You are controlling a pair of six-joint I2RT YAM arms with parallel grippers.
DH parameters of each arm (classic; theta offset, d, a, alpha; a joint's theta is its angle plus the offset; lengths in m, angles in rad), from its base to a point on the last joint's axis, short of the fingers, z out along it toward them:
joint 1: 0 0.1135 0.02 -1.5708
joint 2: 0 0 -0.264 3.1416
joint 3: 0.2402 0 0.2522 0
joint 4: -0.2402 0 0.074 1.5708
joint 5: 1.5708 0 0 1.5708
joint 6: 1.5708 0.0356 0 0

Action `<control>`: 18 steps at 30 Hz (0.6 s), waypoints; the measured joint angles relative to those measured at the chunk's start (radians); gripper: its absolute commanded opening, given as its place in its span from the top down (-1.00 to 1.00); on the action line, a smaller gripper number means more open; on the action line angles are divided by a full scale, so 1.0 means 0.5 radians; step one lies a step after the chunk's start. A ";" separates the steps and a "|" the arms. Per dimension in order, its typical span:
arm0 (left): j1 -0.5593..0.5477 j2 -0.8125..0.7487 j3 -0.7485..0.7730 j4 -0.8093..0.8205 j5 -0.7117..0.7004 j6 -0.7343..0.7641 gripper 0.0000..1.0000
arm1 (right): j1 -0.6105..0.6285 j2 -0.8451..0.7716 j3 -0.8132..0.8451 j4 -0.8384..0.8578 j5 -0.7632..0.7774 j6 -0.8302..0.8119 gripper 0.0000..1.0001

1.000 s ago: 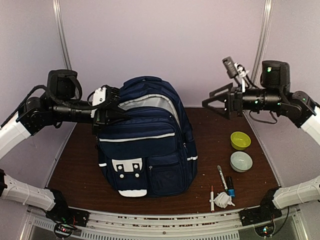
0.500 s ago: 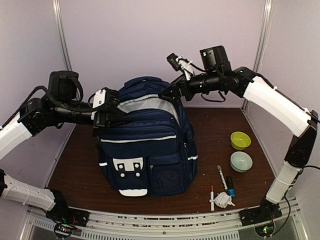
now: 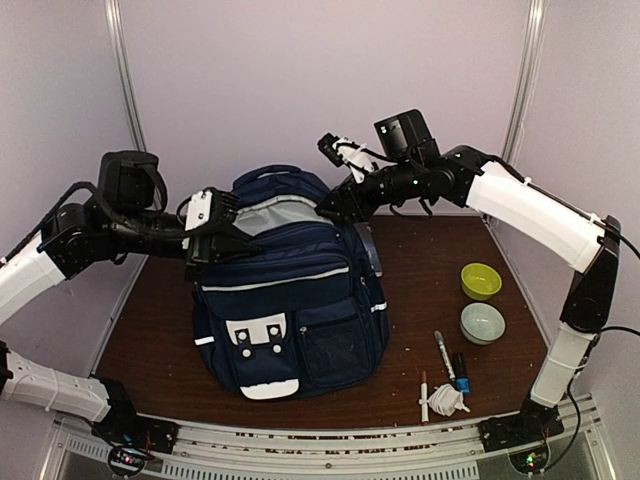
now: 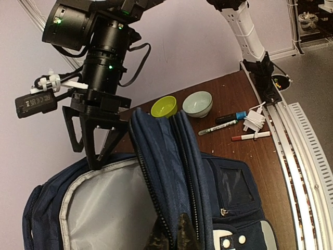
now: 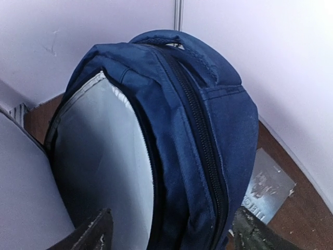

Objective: Pack the student bag
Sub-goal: Place the student bag at the center of the board.

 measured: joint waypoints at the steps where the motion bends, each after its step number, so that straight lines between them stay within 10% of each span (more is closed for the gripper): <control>1: 0.000 -0.006 -0.011 0.000 0.000 0.000 1.00 | -0.002 0.001 0.003 -0.014 0.033 -0.014 -0.96; 18: 0.000 -0.060 -0.071 -0.001 0.058 0.101 1.00 | -0.041 0.460 0.600 -0.293 0.093 0.000 -1.00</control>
